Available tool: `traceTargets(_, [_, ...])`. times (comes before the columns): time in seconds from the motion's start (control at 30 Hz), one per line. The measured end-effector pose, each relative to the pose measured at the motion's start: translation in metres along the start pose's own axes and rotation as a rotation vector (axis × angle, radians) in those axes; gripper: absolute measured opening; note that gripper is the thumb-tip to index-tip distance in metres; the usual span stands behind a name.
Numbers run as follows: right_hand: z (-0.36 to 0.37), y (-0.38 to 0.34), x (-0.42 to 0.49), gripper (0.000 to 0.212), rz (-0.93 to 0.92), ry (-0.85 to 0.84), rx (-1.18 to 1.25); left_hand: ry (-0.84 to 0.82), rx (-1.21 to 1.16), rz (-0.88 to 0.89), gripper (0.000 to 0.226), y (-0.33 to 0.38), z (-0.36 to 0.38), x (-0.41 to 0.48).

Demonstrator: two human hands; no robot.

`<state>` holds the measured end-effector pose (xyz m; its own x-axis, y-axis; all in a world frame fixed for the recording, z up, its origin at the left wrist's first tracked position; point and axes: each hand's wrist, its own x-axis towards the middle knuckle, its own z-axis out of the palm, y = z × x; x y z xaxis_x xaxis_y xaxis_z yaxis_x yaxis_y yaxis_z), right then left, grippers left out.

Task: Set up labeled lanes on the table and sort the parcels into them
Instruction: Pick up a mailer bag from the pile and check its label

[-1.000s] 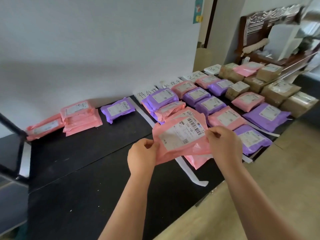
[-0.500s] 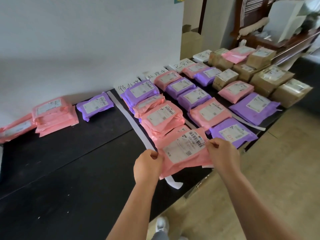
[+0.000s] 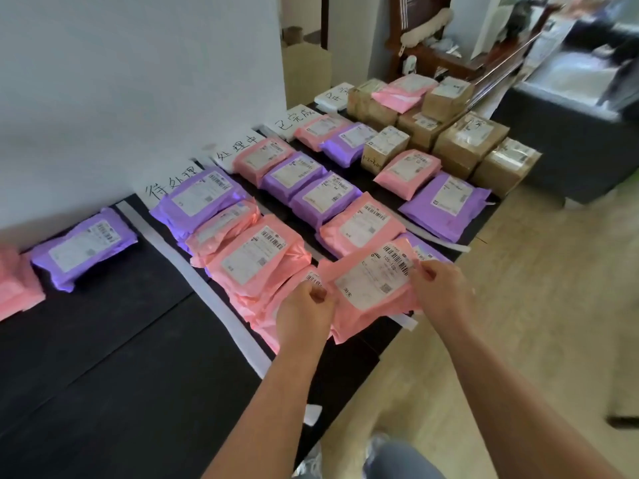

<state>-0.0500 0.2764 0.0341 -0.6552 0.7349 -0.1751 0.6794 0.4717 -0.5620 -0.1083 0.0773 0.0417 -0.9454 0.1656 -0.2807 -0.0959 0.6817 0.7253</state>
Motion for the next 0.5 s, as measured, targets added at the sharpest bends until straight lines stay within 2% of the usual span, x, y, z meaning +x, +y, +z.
traceTargets(0.13, [-0.017,0.020,0.041,0.031,0.019,-0.015,-0.031,-0.008,0.032,0.004,0.020,0.025,0.041,0.020])
traceTargets(0.27, [-0.023,0.036,0.093,0.039,-0.004,-0.094,-0.031,-0.013,0.063,-0.023,0.023,0.047,0.083,0.036])
traceTargets(0.33, [-0.025,0.044,0.119,0.037,-0.040,-0.154,-0.043,-0.006,0.054,-0.076,0.022,0.055,0.102,0.043])
traceTargets(0.43, [-0.026,0.056,0.155,0.029,-0.115,-0.256,-0.170,-0.009,0.039,-0.174,0.019,0.066,0.131,0.051])
traceTargets(0.5, [-0.024,0.064,0.174,0.035,-0.181,-0.316,-0.283,-0.002,0.064,-0.210,0.019,0.069,0.149,0.056])
